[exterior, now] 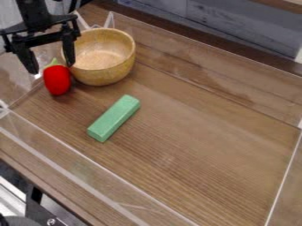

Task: Move the red object to the right side of the table

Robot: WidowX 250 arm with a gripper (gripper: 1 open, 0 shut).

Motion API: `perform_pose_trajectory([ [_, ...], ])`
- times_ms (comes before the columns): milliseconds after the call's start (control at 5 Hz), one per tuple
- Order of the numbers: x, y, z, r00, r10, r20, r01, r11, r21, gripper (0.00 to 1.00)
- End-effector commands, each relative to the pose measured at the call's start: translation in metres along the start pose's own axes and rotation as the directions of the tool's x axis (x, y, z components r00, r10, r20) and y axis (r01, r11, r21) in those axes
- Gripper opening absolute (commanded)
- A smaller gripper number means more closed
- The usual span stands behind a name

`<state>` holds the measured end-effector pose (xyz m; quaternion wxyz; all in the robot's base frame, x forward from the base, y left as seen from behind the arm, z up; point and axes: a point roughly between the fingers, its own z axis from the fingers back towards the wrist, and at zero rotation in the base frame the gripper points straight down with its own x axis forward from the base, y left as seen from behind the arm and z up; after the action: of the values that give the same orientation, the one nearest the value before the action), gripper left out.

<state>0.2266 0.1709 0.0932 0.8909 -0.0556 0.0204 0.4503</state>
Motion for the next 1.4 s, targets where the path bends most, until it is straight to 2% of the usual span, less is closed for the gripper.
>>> perform_pose_trajectory([
  [0,0.018,-0.004,0.004,0.979,0.191,0.065,-0.189,0.982,-0.029,1.00],
  [400,0.029,-0.019,-0.006,0.919,0.389,0.069,-0.385,0.921,-0.056,1.00],
  [800,0.049,-0.015,-0.005,0.823,0.562,0.081,-0.557,0.827,-0.077,1.00],
  [1000,0.056,-0.013,-0.005,0.782,0.616,0.090,-0.611,0.788,-0.081,1.00],
  [1200,0.054,-0.012,-0.015,0.781,0.616,0.100,-0.611,0.787,-0.077,1.00],
])
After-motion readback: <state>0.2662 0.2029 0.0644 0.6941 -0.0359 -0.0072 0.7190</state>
